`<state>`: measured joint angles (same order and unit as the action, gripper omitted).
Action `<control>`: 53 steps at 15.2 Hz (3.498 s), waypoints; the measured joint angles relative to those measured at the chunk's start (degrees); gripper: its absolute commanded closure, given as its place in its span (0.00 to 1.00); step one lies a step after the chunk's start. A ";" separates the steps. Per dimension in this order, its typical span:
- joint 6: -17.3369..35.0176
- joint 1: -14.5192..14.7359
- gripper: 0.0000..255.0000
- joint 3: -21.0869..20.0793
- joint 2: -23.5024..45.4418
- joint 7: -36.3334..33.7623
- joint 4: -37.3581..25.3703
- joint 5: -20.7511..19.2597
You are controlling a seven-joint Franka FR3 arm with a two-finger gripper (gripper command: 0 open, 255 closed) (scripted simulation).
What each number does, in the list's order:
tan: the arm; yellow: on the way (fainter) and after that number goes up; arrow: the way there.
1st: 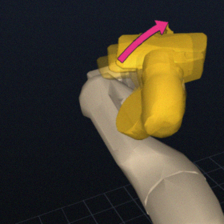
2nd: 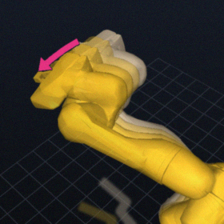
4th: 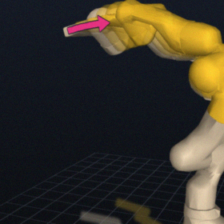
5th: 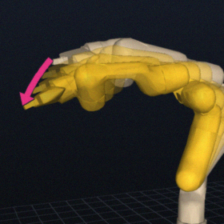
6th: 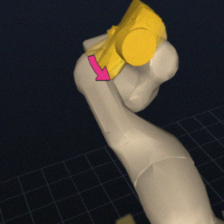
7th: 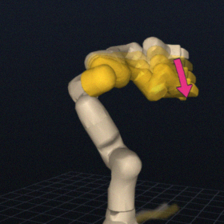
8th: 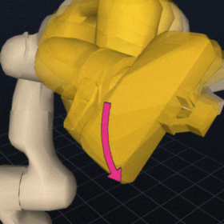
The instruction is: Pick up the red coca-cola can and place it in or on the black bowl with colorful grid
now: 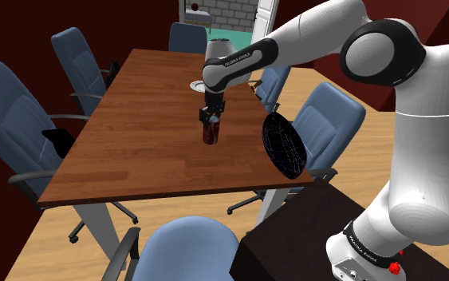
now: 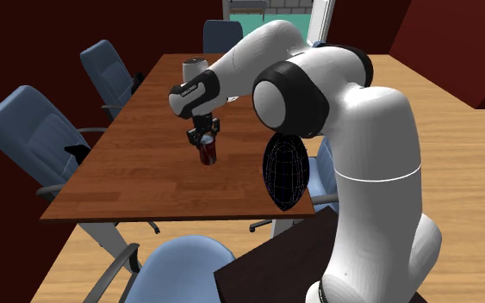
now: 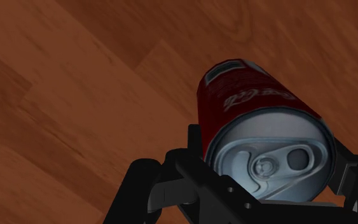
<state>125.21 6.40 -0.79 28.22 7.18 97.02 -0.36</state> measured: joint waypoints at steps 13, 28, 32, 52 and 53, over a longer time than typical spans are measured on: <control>-8.47 -0.13 1.00 0.00 -4.05 0.20 -4.43 0.09; -18.67 -0.04 1.00 -0.05 -6.67 0.08 -12.00 0.12; -17.75 -1.25 1.00 0.48 -11.37 1.84 -6.36 0.35; -14.76 -11.64 1.00 10.13 -40.69 20.84 25.84 -1.74; -14.96 -12.31 1.00 10.99 -41.82 22.16 26.70 -2.13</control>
<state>110.25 -5.91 10.20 -13.60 29.34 123.72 -2.49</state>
